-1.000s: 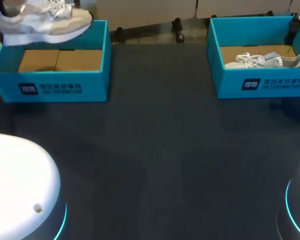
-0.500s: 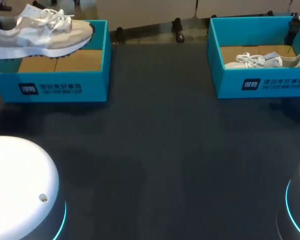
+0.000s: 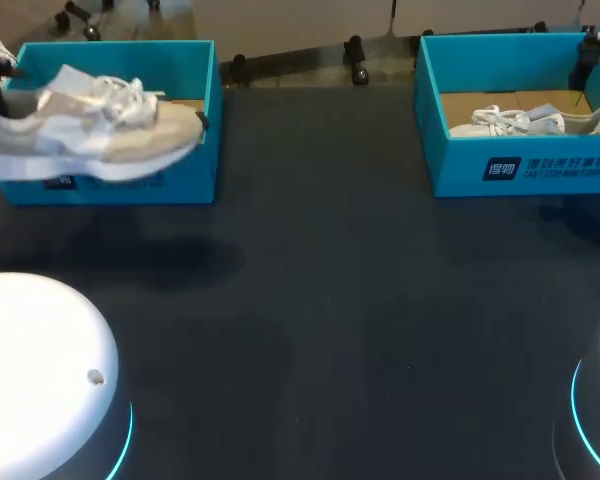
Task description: Take the shoe out of the shoebox, open the shoe tongue, remove and reinsert the insole, then place the shoe into the shoebox
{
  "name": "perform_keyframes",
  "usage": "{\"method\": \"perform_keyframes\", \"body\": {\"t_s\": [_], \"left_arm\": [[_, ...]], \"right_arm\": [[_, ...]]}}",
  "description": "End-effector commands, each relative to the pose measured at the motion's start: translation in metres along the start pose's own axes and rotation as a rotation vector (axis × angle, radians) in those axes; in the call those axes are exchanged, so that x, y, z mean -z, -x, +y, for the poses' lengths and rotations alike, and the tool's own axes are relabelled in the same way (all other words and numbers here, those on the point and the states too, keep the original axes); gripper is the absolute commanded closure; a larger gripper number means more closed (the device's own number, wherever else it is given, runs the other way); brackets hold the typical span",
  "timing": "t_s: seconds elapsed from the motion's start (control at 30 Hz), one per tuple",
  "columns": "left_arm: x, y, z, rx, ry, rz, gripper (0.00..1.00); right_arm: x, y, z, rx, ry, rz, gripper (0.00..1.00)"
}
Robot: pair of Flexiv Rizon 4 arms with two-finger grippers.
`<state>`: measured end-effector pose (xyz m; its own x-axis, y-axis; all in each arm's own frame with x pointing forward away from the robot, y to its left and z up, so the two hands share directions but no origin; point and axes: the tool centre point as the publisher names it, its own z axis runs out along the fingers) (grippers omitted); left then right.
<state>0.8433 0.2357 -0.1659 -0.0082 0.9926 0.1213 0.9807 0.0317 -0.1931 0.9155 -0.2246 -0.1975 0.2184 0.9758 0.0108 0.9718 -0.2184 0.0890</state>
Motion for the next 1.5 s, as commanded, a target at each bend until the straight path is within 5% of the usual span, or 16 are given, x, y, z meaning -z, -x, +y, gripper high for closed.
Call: {"method": "perform_keyframes", "body": {"t_s": [0.03, 0.4, 0.87, 1.37, 1.5], "left_arm": [[-0.003, 0.01, -0.042, -0.001, 0.487, 0.005, 1.0], [-0.028, 0.056, -0.084, -0.033, 0.481, 0.019, 1.0], [-0.056, 0.138, -0.135, -0.105, 0.461, 0.053, 1.0], [-0.056, 0.138, -0.135, -0.105, 0.461, 0.053, 1.0], [-0.073, 0.159, -0.139, -0.099, 0.381, 0.068, 1.0]], "right_arm": [[0.0, 0.0, -0.001, -0.002, 0.002, 0.0, 0.0], [0.0, 0.0, -0.001, -0.002, 0.002, 0.0, 0.0], [0.0, 0.0, -0.001, -0.002, 0.002, 0.0, 0.0], [0.0, 0.0, -0.001, -0.002, 0.002, 0.0, 0.0], [0.0, 0.0, -0.001, -0.002, 0.002, 0.0, 0.0]]}}
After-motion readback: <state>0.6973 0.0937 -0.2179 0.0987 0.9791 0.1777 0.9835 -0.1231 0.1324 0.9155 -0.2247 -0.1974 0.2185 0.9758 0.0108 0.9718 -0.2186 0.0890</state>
